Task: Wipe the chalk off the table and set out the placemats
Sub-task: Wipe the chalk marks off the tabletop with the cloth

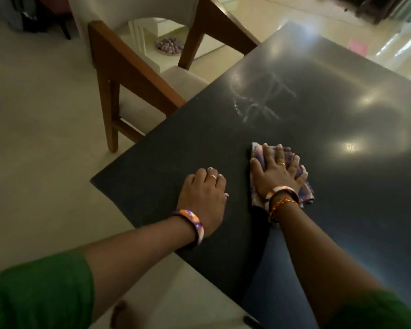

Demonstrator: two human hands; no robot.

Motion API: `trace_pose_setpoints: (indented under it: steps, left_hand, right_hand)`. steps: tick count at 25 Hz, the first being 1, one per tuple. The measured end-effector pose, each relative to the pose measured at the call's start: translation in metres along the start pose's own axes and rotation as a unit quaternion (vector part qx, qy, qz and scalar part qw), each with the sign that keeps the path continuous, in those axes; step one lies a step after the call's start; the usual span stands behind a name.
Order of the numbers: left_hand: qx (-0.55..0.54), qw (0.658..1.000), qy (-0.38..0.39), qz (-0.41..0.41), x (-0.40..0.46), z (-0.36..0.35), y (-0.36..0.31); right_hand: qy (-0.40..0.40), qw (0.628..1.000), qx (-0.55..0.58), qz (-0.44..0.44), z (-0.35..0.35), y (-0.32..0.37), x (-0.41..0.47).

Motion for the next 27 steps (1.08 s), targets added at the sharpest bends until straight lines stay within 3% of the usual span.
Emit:
trace_pose_setpoints:
  steps: [3, 8, 12, 14, 18, 20, 24, 27]
  left_hand:
    - [-0.036, 0.993, -0.023, -0.114, 0.025, 0.008, 0.046]
    - [-0.051, 0.995, -0.061, -0.054, 0.109, 0.0, 0.122]
    - [-0.048, 0.995, -0.077, -0.044, 0.163, -0.01, 0.136]
    - [-0.041, 0.995, -0.076, -0.046, 0.188, -0.012, 0.137]
    - [-0.088, 0.996, -0.025, -0.018, 0.233, -0.032, 0.15]
    - [-0.088, 0.996, 0.013, -0.015, 0.245, -0.046, 0.156]
    - [-0.118, 0.991, -0.018, -0.053, 0.243, -0.049, 0.156]
    - [-0.146, 0.987, -0.04, -0.06, 0.246, -0.047, 0.159]
  right_hand:
    - [-0.011, 0.999, -0.01, -0.042, 0.002, -0.003, 0.002]
    - [-0.018, 0.986, -0.005, -0.165, -0.007, -0.006, 0.023]
    - [-0.042, 0.978, -0.006, -0.203, -0.011, 0.019, 0.064]
    - [-0.037, 0.982, -0.001, -0.186, -0.016, 0.054, 0.085]
    - [-0.021, 0.999, 0.034, -0.033, -0.029, 0.153, 0.086]
    - [-0.03, 0.999, 0.02, -0.028, -0.027, 0.14, 0.079]
    - [-0.047, 0.966, 0.0, -0.253, -0.003, 0.002, 0.061]
    - [-0.049, 0.933, -0.015, -0.355, 0.002, -0.024, 0.047]
Point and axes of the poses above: each hand's wrist, its own x-axis towards the middle knuckle, its own z-axis out of the back of the hand, y = z × x, the point moved 10 cm from there along x, towards the middle knuckle, and after that the axes turned 11 degrees about -y, right-handed, at the moved point
